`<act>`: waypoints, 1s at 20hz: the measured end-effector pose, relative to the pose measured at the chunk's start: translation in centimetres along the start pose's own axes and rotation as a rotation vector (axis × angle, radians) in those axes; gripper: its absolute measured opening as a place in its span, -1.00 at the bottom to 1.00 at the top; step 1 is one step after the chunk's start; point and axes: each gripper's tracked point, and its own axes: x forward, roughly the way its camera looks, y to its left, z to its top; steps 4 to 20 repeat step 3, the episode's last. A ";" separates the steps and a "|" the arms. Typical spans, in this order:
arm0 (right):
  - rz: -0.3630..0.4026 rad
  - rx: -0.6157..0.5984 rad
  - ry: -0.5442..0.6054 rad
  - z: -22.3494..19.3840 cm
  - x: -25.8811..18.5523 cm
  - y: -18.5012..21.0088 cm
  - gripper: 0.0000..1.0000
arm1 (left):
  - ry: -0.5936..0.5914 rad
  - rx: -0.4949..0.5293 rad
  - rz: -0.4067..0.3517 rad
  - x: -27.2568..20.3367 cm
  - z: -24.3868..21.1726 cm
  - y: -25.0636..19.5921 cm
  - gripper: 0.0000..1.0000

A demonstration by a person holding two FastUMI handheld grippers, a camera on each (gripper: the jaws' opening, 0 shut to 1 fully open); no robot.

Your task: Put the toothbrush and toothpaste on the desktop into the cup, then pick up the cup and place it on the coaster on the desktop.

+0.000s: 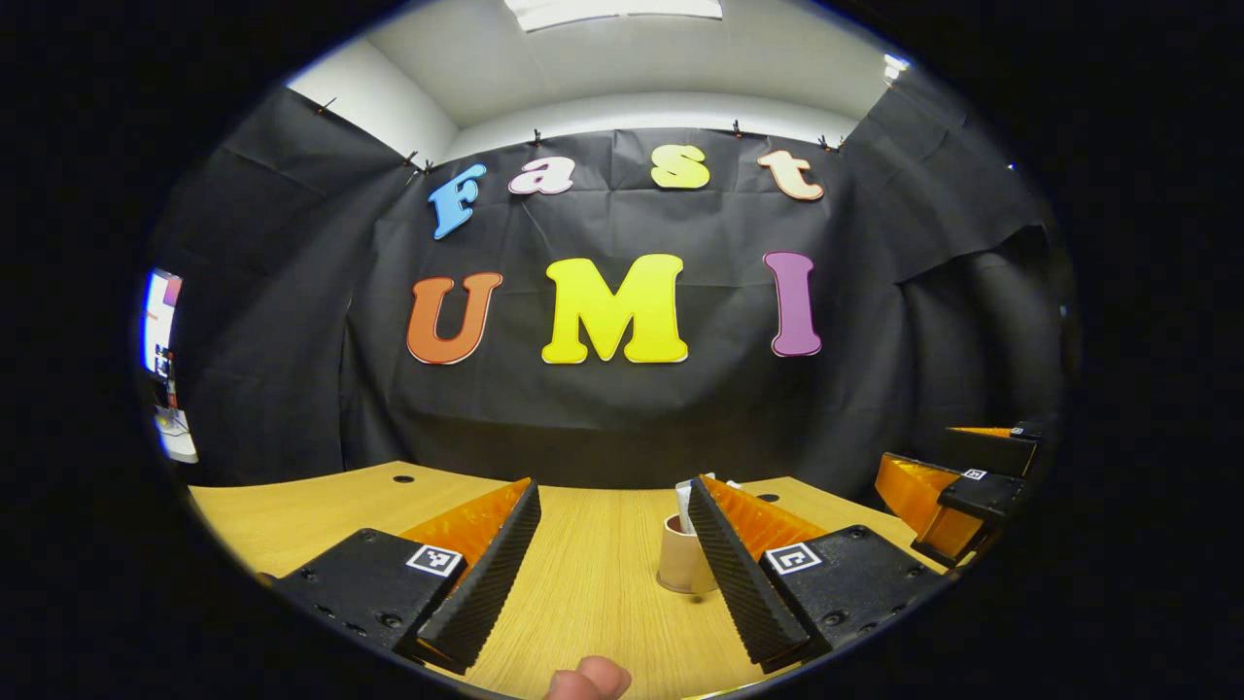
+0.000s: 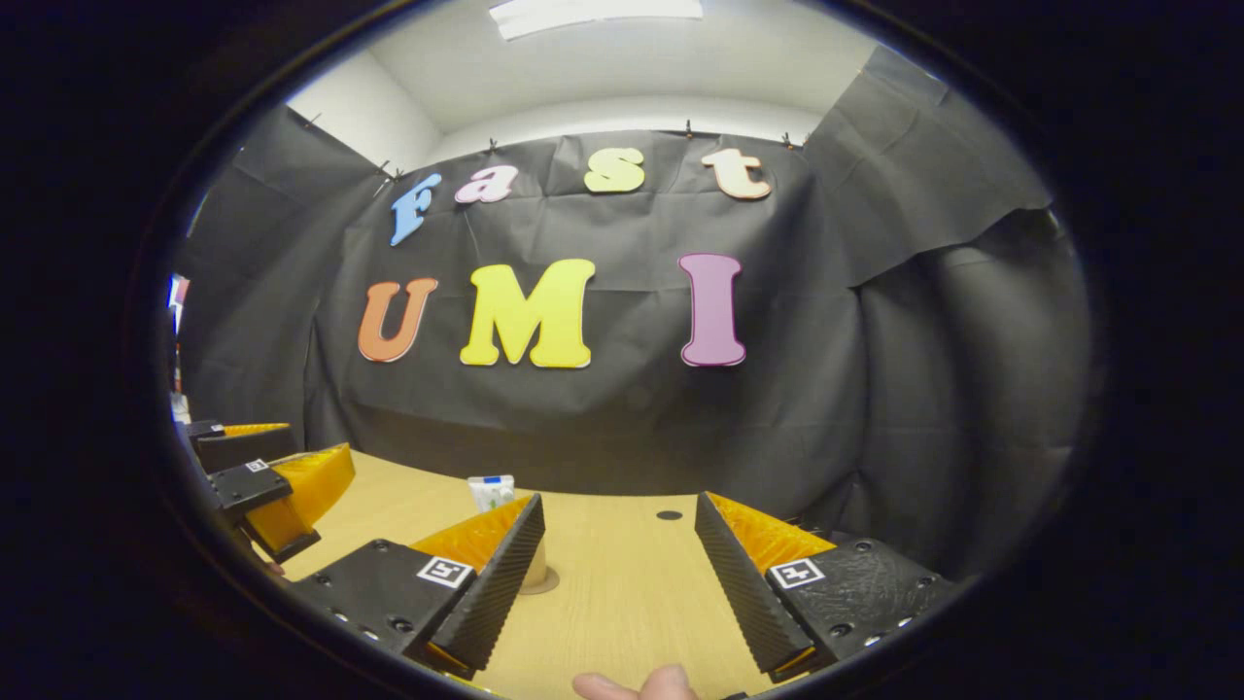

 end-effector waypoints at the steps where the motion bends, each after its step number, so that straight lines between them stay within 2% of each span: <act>1: 0.004 0.006 0.005 -0.2 0.1 0.2 0.89 | -0.009 0.006 0.006 -0.1 0.2 0.2 0.94; 20: 0.011 0.005 0.018 -0.7 0.4 0.8 0.92 | -0.017 0.025 0.023 0.0 0.3 0.8 0.94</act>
